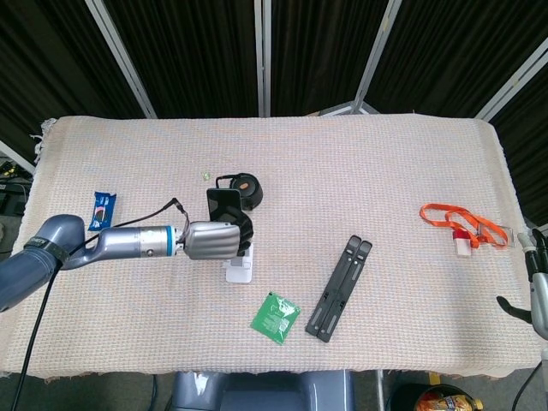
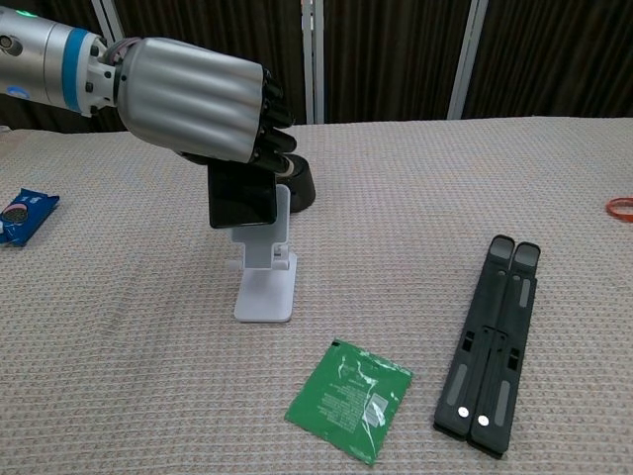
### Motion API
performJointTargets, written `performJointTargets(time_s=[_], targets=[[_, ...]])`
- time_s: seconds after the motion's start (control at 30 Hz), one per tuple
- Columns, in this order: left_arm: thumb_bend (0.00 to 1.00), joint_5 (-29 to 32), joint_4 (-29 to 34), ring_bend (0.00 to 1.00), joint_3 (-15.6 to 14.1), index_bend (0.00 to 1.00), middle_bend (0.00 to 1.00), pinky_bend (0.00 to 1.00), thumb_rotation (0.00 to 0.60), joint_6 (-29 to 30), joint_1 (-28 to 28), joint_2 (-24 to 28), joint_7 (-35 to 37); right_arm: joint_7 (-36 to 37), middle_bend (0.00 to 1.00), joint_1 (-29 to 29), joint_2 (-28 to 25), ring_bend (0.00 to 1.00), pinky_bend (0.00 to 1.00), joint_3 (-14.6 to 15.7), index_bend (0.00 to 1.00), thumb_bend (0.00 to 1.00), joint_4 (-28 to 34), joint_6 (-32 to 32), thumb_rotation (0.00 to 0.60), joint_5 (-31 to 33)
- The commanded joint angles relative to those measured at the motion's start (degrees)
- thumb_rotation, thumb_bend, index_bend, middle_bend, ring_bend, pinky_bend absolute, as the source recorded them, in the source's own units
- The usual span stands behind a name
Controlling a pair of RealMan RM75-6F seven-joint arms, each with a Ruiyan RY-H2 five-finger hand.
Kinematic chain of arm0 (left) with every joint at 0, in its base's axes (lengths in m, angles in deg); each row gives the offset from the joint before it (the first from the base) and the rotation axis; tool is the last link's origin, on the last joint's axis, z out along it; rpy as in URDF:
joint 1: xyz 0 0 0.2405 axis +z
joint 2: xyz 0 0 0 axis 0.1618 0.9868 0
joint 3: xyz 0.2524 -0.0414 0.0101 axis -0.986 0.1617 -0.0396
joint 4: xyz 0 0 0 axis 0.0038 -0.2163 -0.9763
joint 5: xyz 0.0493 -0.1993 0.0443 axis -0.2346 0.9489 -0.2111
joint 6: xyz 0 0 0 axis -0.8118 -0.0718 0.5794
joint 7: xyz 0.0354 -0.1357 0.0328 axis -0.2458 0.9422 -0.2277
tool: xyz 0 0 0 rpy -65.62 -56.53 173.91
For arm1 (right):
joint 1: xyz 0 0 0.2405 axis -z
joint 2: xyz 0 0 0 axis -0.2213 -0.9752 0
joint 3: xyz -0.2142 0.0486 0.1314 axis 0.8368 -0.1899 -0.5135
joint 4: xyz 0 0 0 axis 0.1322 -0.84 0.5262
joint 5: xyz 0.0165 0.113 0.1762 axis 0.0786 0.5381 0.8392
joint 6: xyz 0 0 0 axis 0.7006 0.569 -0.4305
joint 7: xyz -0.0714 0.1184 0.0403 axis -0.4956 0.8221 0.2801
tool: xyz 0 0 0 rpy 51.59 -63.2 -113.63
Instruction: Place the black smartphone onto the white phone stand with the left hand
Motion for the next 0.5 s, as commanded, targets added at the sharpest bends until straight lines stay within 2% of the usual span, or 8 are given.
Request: performJointTargets(time_s=[0.03, 0.5], targets=[[0.01, 0.39, 1.52, 0.52, -0.93, 0.62, 0.51, 0.52, 0.6, -0.99, -0.99, 0.64, -0.24, 0.3, 0.0, -0.01, -0.09, 0.0, 0.0, -0.05, 0.0, 0.0, -0.17, -0.16, 0.6, 0.14], [0.01, 4.23, 5.9, 0.52, -2.97, 0.6, 0.5, 0.52, 0.6, -4.92, -1.44, -0.16, -5.06, 2.37, 0.0, 0.65, -1.14, 0.0, 0.0, 0.11, 0.0, 0.0, 0.57, 0.99, 0.6, -1.11]])
